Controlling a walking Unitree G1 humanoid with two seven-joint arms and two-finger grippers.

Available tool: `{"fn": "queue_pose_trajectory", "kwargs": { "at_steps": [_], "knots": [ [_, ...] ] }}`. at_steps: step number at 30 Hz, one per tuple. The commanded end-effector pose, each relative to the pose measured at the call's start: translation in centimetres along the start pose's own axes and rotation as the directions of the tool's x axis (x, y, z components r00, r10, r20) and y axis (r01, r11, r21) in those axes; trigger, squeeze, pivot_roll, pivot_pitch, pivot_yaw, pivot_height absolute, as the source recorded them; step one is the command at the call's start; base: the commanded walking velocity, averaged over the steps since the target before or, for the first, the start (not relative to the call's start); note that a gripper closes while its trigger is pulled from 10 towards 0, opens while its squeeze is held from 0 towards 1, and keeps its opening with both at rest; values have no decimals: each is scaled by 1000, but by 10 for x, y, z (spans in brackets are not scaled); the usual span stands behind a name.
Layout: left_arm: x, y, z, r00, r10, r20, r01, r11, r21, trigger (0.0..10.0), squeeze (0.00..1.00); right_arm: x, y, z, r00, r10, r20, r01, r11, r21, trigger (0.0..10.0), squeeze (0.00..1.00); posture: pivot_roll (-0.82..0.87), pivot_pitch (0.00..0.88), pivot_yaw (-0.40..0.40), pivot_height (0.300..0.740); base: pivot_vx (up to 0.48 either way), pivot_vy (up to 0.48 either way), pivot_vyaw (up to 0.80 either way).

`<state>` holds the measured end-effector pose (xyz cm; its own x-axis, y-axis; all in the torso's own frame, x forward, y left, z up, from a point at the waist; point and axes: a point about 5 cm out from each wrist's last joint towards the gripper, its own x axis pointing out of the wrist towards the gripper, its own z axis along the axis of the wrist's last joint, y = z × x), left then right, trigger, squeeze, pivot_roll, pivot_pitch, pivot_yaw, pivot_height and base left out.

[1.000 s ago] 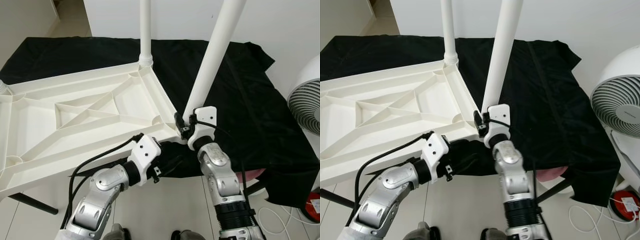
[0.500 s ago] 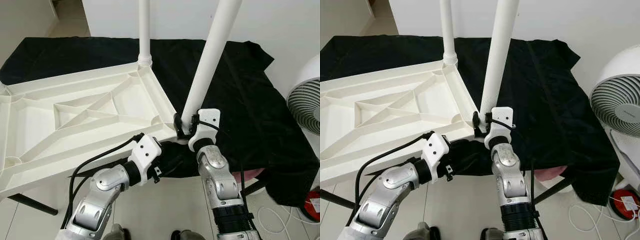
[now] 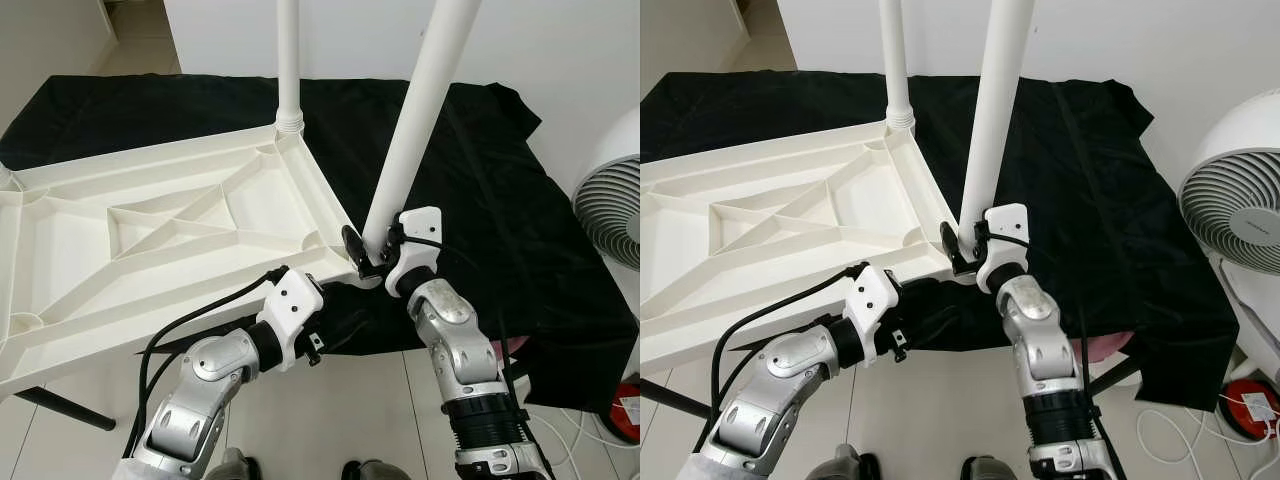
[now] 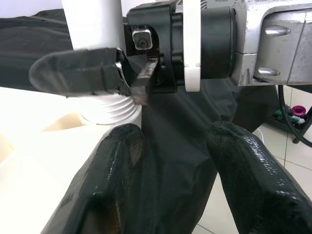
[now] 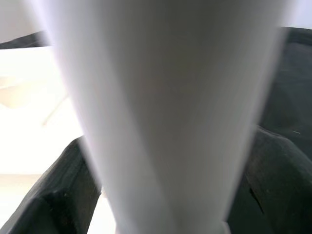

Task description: Building children table

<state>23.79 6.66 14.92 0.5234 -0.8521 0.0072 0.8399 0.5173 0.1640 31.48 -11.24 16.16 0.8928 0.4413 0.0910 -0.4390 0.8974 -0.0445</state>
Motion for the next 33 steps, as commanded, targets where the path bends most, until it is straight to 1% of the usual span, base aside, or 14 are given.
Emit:
{"fn": "queue_pose_trajectory", "kwargs": {
  "at_steps": [1,2,3,5,6,7,9,10,11,18,27,30,31,33],
  "knots": [
    [-1,4,0,997,76,-10,-76,997,13,10000,0,2,1,0,998,59,5,-59,998,-4,10000,0,-56,101,1,740,0,0,0],
    [-1,4,0,997,76,-10,-76,997,13,10000,0,2,1,0,998,59,5,-59,998,-4,10000,0,-56,101,1,740,0,0,0],
    [-1,4,1,997,75,-10,-75,997,14,10000,0,3,-2,0,995,104,5,-104,994,-11,10000,0,-58,101,9,740,0,0,0],
    [-1,4,1,997,75,-10,-75,997,14,10000,0,3,-2,0,995,104,5,-104,994,-11,10000,0,-58,101,9,740,0,0,0],
    [-1,5,1,997,72,-11,-72,997,15,10000,0,5,-6,-1,987,160,1,-159,987,-23,10000,0,-59,103,16,740,0,0,0],
    [-1,5,1,997,72,-11,-72,997,15,10000,0,5,-6,-1,987,160,1,-159,987,-23,10000,0,-59,103,16,740,0,0,0],
    [-2,5,1,998,69,-12,-68,998,16,10000,0,9,-17,-5,972,234,-24,-235,969,-71,10000,0,-60,107,25,740,0,0,0],
    [-2,5,1,998,69,-12,-68,998,16,10000,0,9,-17,-5,972,234,-24,-235,969,-71,10000,0,-60,107,25,740,0,0,0],
    [-2,5,1,998,67,-14,-67,998,17,10000,0,10,-22,-7,964,262,-41,-265,960,-86,10000,0,-58,107,26,740,0,0,0],
    [-3,5,2,998,68,-15,-68,998,17,10000,0,14,-31,-8,942,328,-76,-334,937,-101,10000,0,-47,106,26,740,0,0,0],
    [-4,7,3,997,79,-16,-79,997,23,10000,0,17,-31,-8,931,359,-70,-365,925,-107,10000,0,-42,105,21,740,0,0,0],
    [-4,7,4,997,82,-13,-81,996,21,10000,0,17,-33,-8,929,365,-63,-370,922,-113,10000,0,-37,119,25,740,0,0,0],
    [-5,6,4,997,82,-13,-81,997,14,10000,0,17,-35,-6,928,367,-55,-371,921,-115,10000,0,-41,139,31,740,0,0,0],
    [-6,3,3,997,72,-19,-72,997,11,10000,0,17,-38,-5,929,366,-47,-369,921,-122,10000,0,-44,146,36,740,0,0,0]
  ]
}}
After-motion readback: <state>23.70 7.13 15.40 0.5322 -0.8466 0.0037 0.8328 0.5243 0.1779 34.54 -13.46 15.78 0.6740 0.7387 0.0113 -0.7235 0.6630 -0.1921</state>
